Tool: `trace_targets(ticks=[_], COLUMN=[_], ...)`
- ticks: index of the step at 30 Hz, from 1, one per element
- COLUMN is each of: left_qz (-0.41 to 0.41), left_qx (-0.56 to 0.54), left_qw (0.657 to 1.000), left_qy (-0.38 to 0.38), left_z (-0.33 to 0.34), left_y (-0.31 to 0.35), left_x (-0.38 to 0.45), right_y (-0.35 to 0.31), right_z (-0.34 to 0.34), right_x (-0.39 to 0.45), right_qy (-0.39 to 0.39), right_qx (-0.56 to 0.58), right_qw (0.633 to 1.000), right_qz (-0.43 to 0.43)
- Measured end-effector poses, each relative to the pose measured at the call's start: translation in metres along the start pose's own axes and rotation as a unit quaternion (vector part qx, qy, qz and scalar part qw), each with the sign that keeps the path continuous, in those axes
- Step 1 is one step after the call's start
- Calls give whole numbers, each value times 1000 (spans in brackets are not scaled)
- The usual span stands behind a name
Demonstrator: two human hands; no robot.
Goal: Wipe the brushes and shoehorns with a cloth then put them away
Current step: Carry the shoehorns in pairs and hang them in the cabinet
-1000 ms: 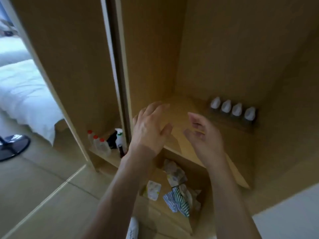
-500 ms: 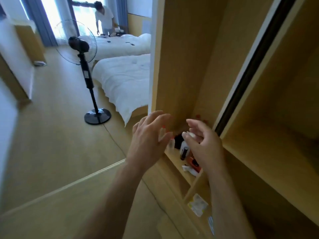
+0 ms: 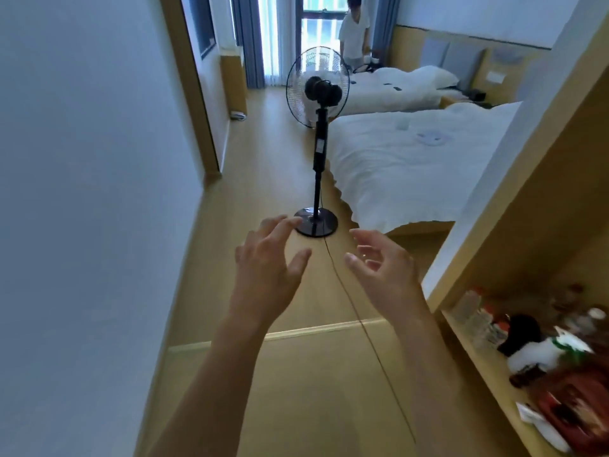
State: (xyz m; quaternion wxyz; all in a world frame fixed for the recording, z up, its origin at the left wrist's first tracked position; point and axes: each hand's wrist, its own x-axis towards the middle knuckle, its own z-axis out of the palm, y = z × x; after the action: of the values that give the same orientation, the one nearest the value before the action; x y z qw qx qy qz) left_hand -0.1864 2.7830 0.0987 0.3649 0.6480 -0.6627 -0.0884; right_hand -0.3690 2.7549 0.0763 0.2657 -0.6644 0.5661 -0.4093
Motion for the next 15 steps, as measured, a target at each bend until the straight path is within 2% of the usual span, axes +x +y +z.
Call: trace_targets(ticks=[8, 15], left_qz=[-72, -95], left_qx=[34, 84], left_qw=[996, 990], left_qy=[28, 55], left_z=[1, 16], left_y=[-81, -139], left_x=[88, 226], right_y=[-6, -5], right_z=[94, 158], right_x=[111, 264], right_qy=[-82, -134], right_qx=[1, 38], right_qw=[996, 989], right_qz=[-37, -55])
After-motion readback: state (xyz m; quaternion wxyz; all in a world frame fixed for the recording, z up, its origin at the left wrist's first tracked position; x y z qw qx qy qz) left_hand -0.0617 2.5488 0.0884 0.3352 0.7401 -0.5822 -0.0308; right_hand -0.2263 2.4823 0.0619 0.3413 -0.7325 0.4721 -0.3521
